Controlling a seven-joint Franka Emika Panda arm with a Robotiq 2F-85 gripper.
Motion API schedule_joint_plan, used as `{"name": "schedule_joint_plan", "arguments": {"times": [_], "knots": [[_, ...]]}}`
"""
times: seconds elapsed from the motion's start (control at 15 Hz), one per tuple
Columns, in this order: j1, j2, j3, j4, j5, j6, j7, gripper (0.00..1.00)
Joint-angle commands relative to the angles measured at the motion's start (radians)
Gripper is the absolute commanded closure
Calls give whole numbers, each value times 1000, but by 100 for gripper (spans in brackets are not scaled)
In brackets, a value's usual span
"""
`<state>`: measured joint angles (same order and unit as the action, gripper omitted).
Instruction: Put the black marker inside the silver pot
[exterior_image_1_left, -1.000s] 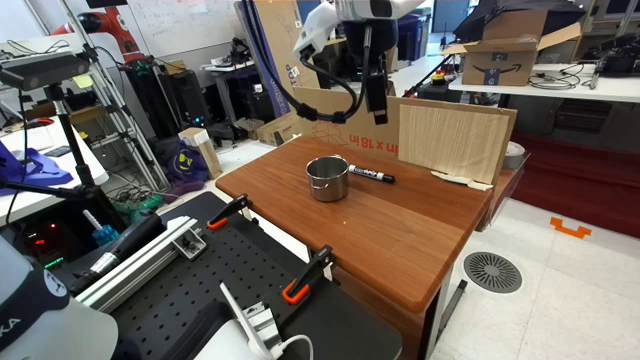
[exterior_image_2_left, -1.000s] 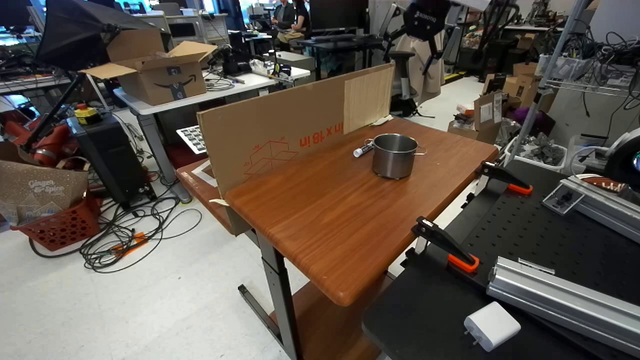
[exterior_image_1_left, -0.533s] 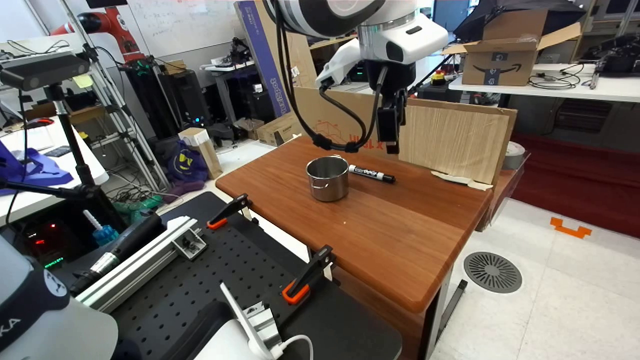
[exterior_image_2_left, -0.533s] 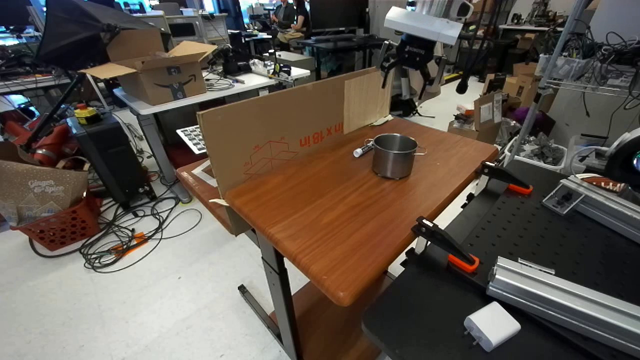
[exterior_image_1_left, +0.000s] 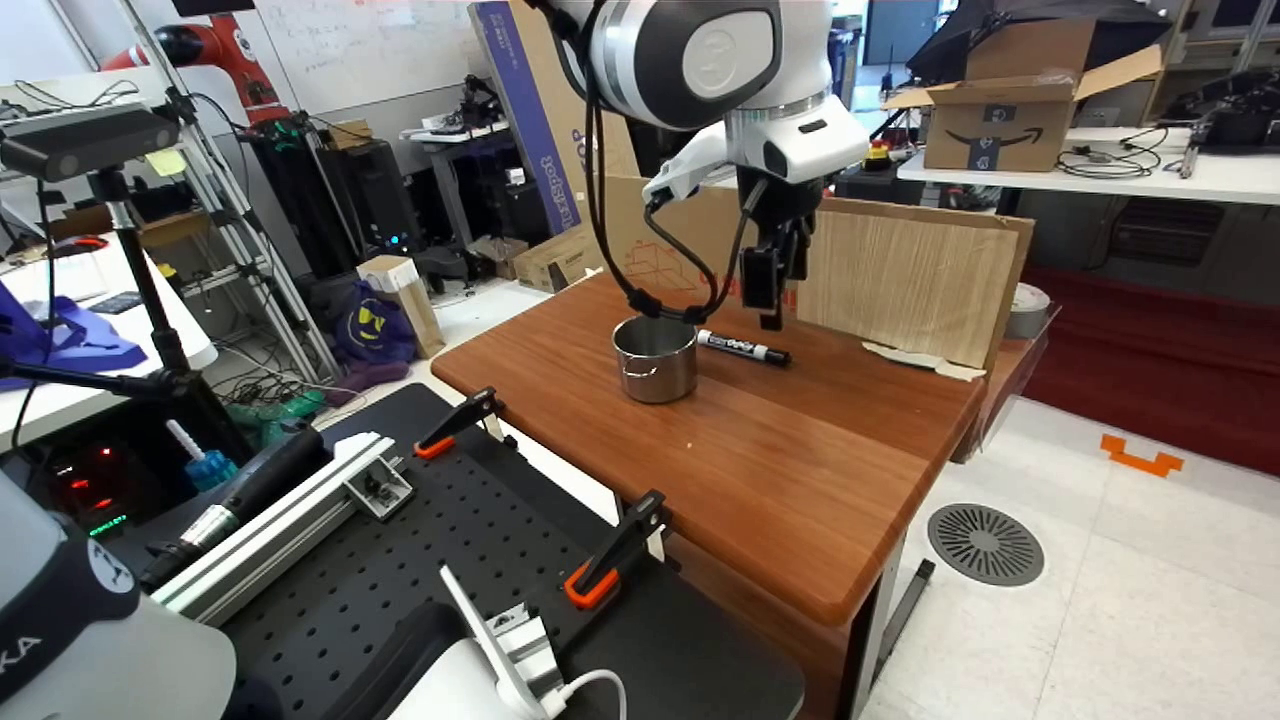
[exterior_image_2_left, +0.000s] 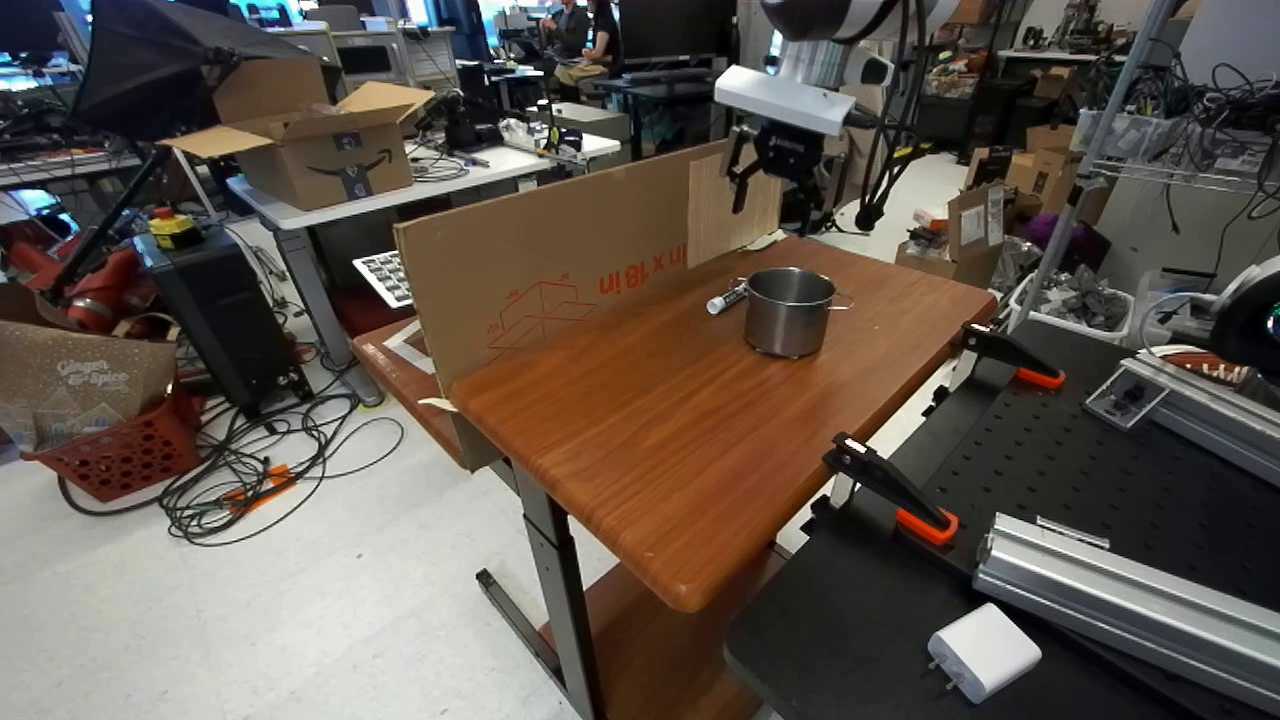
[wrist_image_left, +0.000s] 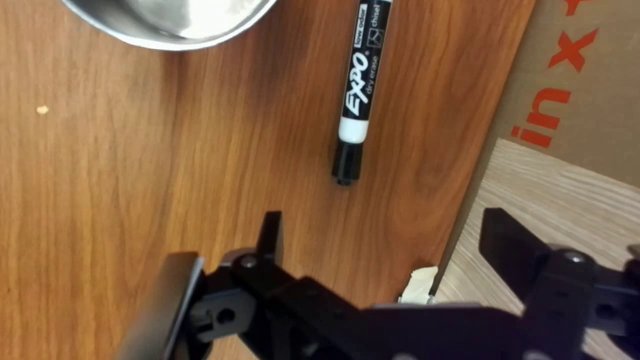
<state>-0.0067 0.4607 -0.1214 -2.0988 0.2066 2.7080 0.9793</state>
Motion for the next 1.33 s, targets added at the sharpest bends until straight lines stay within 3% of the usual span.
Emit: {"name": "schedule_joint_plan", "arguments": {"times": [0.0,0.27,1.13,1.2,1.27], "knots": [[9,48,4,48,40,-40,37,0],[-3,91,32,69,98,-39,30,0],[3,191,-5,139,91,-39,50,0],[3,197,-7,143,89,-38,49,25],[7,206,-12,148,82,-40,47,28]]}}
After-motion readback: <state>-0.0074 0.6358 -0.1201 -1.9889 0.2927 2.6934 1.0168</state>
